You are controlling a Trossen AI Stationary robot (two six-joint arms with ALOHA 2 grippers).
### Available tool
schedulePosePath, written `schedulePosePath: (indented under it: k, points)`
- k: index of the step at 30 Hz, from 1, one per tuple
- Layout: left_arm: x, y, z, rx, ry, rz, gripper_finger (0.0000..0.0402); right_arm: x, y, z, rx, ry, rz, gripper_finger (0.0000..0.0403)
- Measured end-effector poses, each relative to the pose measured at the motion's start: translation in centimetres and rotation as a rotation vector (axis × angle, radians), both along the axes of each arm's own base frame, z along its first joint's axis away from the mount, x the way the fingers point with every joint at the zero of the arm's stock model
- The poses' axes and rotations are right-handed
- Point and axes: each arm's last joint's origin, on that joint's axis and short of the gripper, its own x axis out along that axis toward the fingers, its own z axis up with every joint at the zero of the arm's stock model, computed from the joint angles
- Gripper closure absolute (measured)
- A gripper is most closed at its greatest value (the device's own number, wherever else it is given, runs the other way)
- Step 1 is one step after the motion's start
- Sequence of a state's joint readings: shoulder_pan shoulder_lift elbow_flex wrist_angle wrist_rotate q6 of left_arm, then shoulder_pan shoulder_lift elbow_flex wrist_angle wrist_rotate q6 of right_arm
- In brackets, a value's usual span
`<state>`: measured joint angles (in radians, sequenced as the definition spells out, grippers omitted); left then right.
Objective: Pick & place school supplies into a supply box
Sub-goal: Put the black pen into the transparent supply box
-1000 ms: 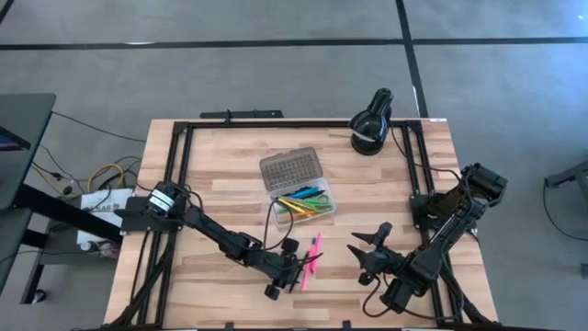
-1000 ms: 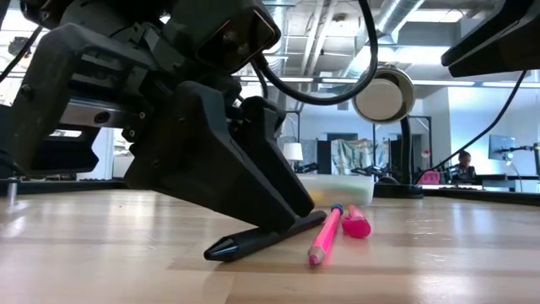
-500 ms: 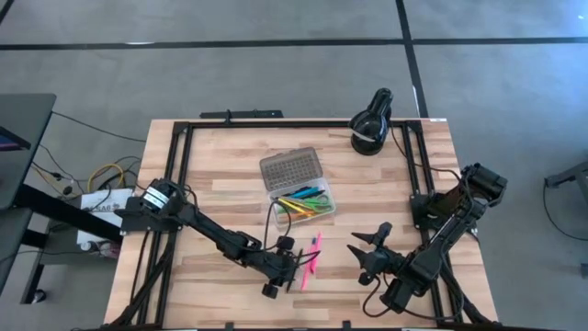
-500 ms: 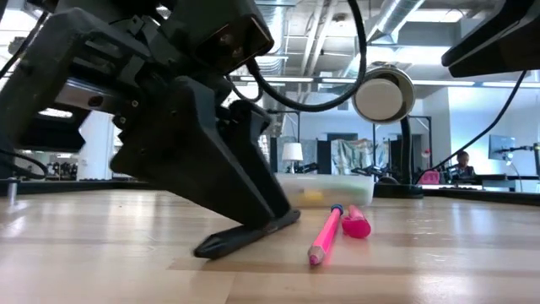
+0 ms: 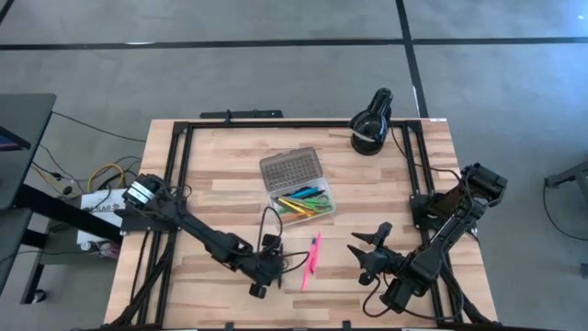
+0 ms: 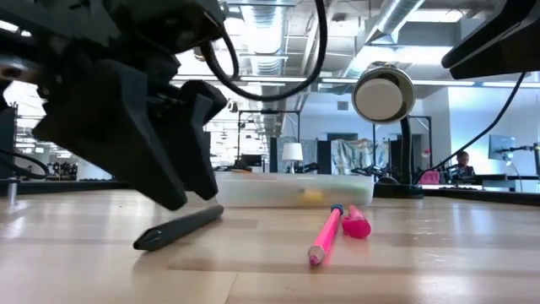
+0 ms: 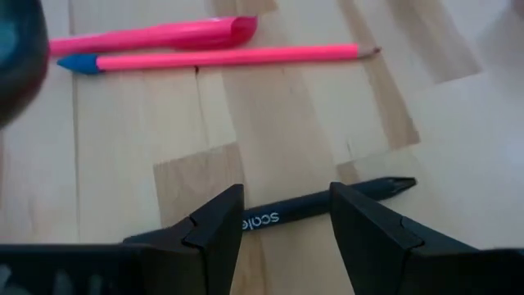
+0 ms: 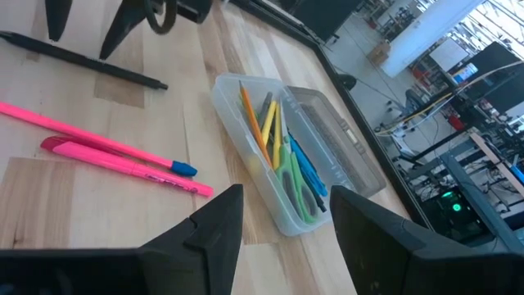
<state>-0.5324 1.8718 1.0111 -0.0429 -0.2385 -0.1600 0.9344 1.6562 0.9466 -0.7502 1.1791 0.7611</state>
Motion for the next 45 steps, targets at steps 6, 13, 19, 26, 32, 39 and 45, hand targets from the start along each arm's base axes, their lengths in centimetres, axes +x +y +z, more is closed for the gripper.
schedulePosePath:
  k: [6,13,19,26,32,39,45]
  points:
    - [-0.3,-0.3,0.2,0.002,0.001,-0.003,0.0225,0.0,0.0,0.0,0.000,0.000,0.000,0.0226]
    - [-0.4,0.3,-0.1,-0.069,0.056,0.125,0.0225,0.0,0.0,0.0,0.000,0.000,0.000,0.0226]
    - [-0.3,0.3,-0.1,-0.056,0.045,0.124,0.0225,0.0,0.0,0.0,0.001,0.000,0.000,0.0226]
    - [1.9,0.1,0.8,-0.069,-0.180,0.039,0.0225,0.0,0.0,0.0,0.004,-0.001,0.000,0.0226]
    - [3.1,1.1,-1.9,-0.129,-0.121,-0.018,0.0225,0.0,0.1,0.0,0.006,0.002,0.002,0.0226]
    - [3.1,1.5,-2.8,-0.136,-0.050,-0.003,0.0225,0.0,0.0,0.0,0.006,0.003,0.002,0.0226]
    - [2.9,1.4,-2.7,-0.135,0.027,0.010,0.0225,0.0,0.0,0.0,0.005,0.003,0.000,0.0226]
